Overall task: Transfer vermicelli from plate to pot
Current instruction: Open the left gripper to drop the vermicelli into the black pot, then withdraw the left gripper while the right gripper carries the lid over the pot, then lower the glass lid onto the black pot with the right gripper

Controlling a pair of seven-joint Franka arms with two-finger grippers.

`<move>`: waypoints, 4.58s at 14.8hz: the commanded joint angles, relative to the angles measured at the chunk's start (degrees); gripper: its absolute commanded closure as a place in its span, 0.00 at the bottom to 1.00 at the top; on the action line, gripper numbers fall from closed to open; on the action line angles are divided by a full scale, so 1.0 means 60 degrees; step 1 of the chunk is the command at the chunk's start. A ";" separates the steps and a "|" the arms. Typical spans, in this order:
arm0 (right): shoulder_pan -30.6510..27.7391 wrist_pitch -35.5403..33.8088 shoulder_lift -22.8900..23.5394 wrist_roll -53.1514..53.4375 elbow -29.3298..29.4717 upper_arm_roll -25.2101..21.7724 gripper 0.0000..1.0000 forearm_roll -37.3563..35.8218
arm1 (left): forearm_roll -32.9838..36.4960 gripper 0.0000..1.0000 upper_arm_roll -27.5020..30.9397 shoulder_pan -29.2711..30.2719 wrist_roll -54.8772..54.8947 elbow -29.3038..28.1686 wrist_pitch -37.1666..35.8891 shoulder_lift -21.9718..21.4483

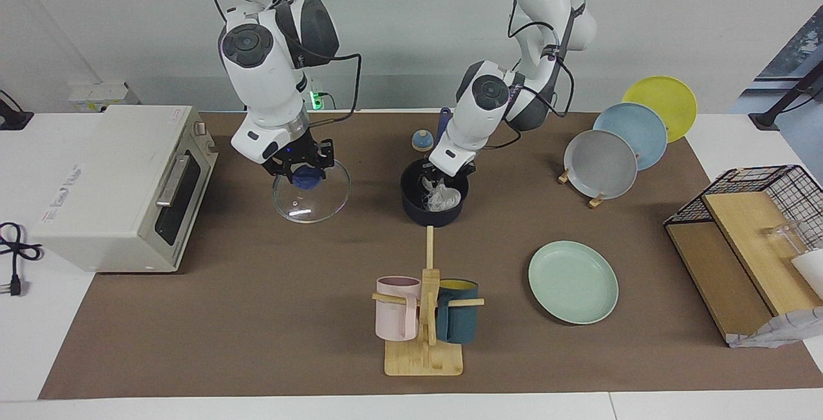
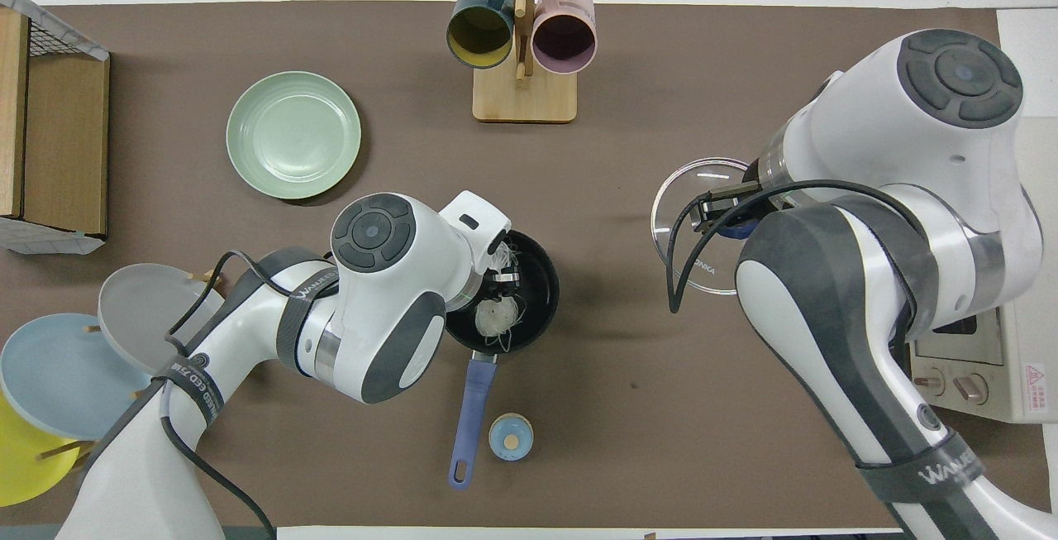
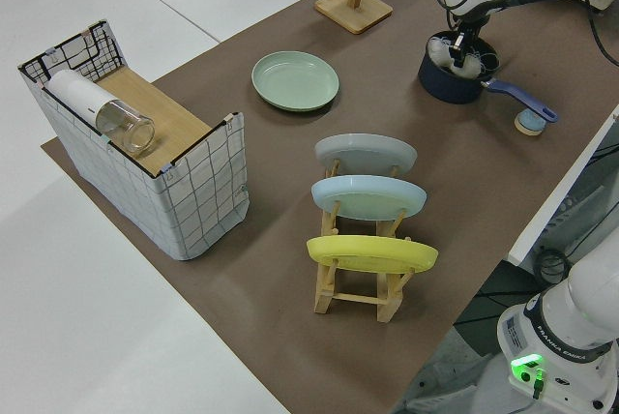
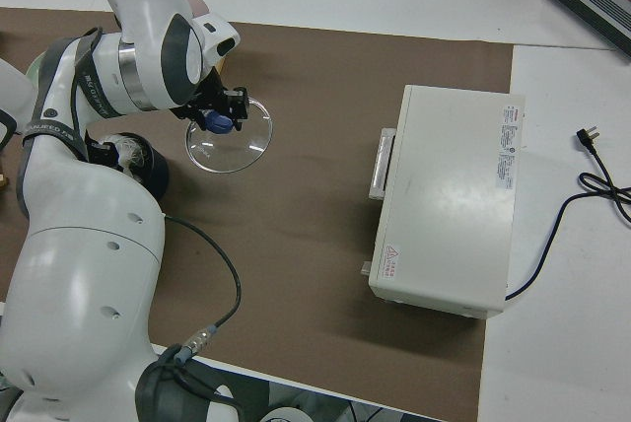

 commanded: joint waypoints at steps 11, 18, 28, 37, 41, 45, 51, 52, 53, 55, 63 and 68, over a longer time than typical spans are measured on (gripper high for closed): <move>0.2869 0.0940 0.1215 0.5362 0.1171 0.0561 0.53 -0.0702 | 0.1870 0.00 0.0351 0.4556 0.4635 0.3882 -0.5791 -0.1284; 0.3912 0.1893 0.2213 0.6555 0.1246 0.0561 0.53 -0.1437 | 0.2136 0.00 0.0439 0.4997 0.4666 0.3911 -0.5732 -0.1299; 0.4161 0.2230 0.2565 0.7097 0.1187 0.0605 0.52 -0.1422 | 0.2312 0.00 0.0717 0.4706 0.4563 0.3236 -0.6055 -0.2340; 0.4161 0.2128 0.2580 0.7712 0.1202 0.0605 0.52 -0.1189 | 0.2297 0.00 0.0644 0.4690 0.4593 0.4175 -0.6860 -0.1870; 0.4161 0.2099 0.2580 0.7786 0.1245 0.0605 0.52 -0.0895 | 0.2312 0.00 0.0688 0.4705 0.4637 0.4233 -0.6991 -0.1608; 0.4176 0.2186 0.2565 0.7800 0.1158 0.0605 0.51 -0.0910 | 0.2327 0.00 0.0644 0.4690 0.4666 0.4234 -0.6978 -0.1635; 0.4220 0.2230 0.2565 0.7991 0.0953 0.0605 0.50 -0.0939 | 0.2327 0.00 0.0292 0.5115 0.4681 0.4189 -0.6861 -0.1797; 0.4220 0.2186 0.2551 0.7947 0.0895 0.0605 0.50 -0.0982 | 0.2327 0.00 0.0307 0.5115 0.4681 0.4175 -0.6831 -0.1797; 0.4220 0.2186 0.2536 0.7932 0.0836 0.0605 0.50 -0.1055 | 0.2327 0.00 0.0293 0.5115 0.4666 0.4175 -0.6860 -0.1797; 0.4205 0.2186 0.2550 0.7918 0.0835 0.0605 0.50 -0.1013 | 0.2327 0.00 0.0307 0.5115 0.4666 0.4160 -0.6831 -0.1855; 0.3957 0.2128 0.2405 0.7670 0.0982 0.0517 0.00 -0.1115 | 0.2312 0.00 0.0380 0.5115 0.4593 0.4043 -0.6831 -0.2016; 0.3195 0.0916 0.1235 0.5360 0.1187 -0.0344 0.00 -0.1027 | 0.2327 0.00 0.0380 0.5115 0.4593 0.4043 -0.6860 -0.2031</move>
